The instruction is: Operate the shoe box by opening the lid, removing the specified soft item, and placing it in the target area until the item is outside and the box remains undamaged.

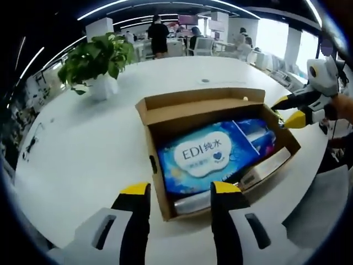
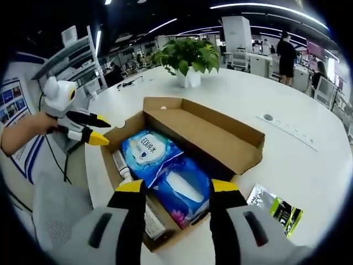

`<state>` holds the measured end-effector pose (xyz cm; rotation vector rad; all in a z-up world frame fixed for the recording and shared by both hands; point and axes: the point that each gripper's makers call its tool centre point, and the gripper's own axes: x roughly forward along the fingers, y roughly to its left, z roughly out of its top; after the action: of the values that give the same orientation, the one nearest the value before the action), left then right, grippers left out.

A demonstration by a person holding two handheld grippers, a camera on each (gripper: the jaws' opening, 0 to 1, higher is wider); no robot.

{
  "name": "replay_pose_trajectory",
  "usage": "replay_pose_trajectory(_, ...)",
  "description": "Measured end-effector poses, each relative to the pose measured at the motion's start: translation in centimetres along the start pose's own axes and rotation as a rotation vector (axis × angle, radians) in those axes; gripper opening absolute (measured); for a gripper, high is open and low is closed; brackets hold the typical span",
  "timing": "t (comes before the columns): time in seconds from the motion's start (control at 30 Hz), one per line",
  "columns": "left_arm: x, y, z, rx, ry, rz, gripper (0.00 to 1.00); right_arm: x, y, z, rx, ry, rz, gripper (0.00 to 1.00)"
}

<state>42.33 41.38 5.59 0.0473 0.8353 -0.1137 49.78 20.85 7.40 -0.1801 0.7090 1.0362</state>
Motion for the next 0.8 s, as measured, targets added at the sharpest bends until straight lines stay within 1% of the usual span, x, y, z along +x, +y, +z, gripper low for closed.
replay_pose_trajectory(0.13,0.1,0.6,-0.8,-0.028,0.013,0.012,0.37,0.7,0.3,0.0,0.006,-0.002,0.006,0.40)
replay_pose_trajectory(0.33,0.3,1.1,-1.5,-0.082,0.017,0.024,0.28,1.7,0.7,0.2,0.003,-0.003,0.013,0.36)
replay_pose_trajectory(0.57,0.4,1.5,-2.3,-0.130,0.024,0.035,0.19,3.3,1.5,-0.3,0.004,0.026,0.029,0.32)
replay_pose_trajectory(0.67,0.4,1.7,-2.3,-0.159,0.018,0.042,0.16,4.1,1.6,-0.5,0.001,0.034,0.031,0.30)
replay_pose_trajectory(0.77,0.6,1.8,-2.4,-0.179,0.022,0.046,0.06,4.6,1.6,-0.6,0.040,0.044,0.035,0.26)
replay_pose_trajectory(0.8,0.6,1.9,-2.4,-0.206,0.021,0.047,0.06,4.9,1.6,-0.5,0.054,0.043,0.036,0.26)
